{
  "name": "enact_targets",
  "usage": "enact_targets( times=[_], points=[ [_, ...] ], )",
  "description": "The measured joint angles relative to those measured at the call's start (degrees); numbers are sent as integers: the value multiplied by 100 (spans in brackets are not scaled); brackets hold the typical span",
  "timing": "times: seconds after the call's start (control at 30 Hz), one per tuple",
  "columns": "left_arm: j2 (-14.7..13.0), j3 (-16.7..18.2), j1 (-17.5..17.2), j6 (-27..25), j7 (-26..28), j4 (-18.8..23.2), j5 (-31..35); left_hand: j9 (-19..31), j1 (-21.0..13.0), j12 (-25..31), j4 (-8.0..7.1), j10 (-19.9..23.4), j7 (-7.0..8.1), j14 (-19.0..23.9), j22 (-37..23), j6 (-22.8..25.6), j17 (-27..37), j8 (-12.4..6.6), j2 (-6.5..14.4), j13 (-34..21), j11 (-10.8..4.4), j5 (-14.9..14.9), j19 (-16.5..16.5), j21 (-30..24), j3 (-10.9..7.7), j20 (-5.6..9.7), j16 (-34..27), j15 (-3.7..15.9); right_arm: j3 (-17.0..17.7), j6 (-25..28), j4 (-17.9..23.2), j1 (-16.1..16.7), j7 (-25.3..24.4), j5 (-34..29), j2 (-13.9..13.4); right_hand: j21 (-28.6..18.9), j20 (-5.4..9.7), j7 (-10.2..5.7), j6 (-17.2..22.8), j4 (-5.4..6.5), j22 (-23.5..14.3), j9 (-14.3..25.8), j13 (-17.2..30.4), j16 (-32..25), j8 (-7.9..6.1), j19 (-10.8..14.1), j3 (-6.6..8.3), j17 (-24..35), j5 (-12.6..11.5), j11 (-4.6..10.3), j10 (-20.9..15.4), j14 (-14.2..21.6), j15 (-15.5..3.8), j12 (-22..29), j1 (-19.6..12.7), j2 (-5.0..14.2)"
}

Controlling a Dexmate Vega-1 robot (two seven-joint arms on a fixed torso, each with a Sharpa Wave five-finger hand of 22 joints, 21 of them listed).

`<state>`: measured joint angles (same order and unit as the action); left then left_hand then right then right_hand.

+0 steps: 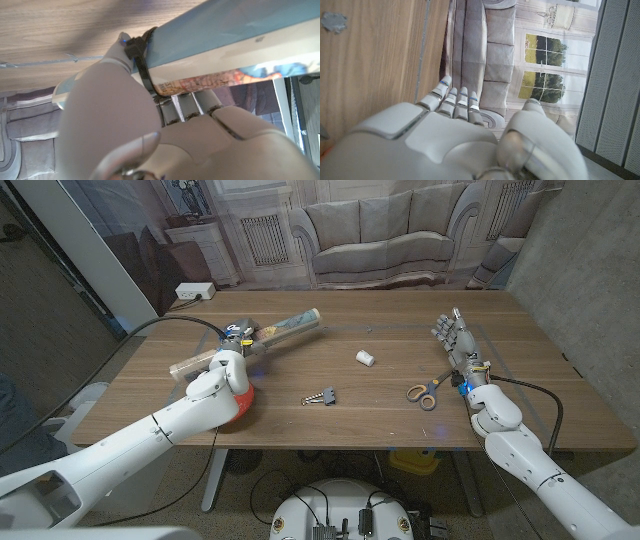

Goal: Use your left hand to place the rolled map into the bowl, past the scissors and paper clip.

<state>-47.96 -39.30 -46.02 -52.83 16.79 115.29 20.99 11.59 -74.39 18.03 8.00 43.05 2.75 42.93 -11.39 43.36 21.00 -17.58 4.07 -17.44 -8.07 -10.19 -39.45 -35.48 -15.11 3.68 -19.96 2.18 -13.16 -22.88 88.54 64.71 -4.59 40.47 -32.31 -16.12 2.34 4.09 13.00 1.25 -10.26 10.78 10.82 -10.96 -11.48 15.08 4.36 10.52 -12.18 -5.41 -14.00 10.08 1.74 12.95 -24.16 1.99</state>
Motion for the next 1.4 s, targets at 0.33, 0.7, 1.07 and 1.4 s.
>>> enact_targets(
  times=[0.33,0.7,1.07,1.4],
  points=[
    [-145,92,-216,-193,84,334,-1,-3,1,-29,-24,31,-21,1,0,20,15,22,1,-2,31,1,20,-48,24,-20,0,1,48,-11,97,79,-45,-14,-39,12,0,0,0,0,0,0,0,0,0,0,0,0,0,0,0,0,0,0,0,0],
    [-278,153,-449,-360,198,668,26,2,2,-29,-24,62,-21,30,0,18,15,22,2,-26,0,4,52,-78,24,11,29,-9,111,-12,184,158,-90,-18,-84,12,-21,0,0,0,0,0,0,0,0,21,0,0,0,0,0,0,0,0,0,0],
    [-368,232,-691,-482,340,902,50,3,18,-29,-24,62,-20,30,1,17,45,44,18,-53,0,5,51,-121,24,11,45,-8,131,-3,197,176,-88,-16,-101,45,-21,0,0,-24,0,0,0,0,0,21,-24,0,0,0,0,0,0,0,0,0],
    [-433,326,-928,-581,534,1082,51,26,26,-75,-24,63,-10,41,2,71,44,44,26,-77,-2,16,73,-161,24,-11,45,3,150,33,212,177,-74,-5,-123,66,2,0,0,-24,0,0,0,0,0,43,-24,0,0,0,0,0,0,0,0,0]
  ],
)
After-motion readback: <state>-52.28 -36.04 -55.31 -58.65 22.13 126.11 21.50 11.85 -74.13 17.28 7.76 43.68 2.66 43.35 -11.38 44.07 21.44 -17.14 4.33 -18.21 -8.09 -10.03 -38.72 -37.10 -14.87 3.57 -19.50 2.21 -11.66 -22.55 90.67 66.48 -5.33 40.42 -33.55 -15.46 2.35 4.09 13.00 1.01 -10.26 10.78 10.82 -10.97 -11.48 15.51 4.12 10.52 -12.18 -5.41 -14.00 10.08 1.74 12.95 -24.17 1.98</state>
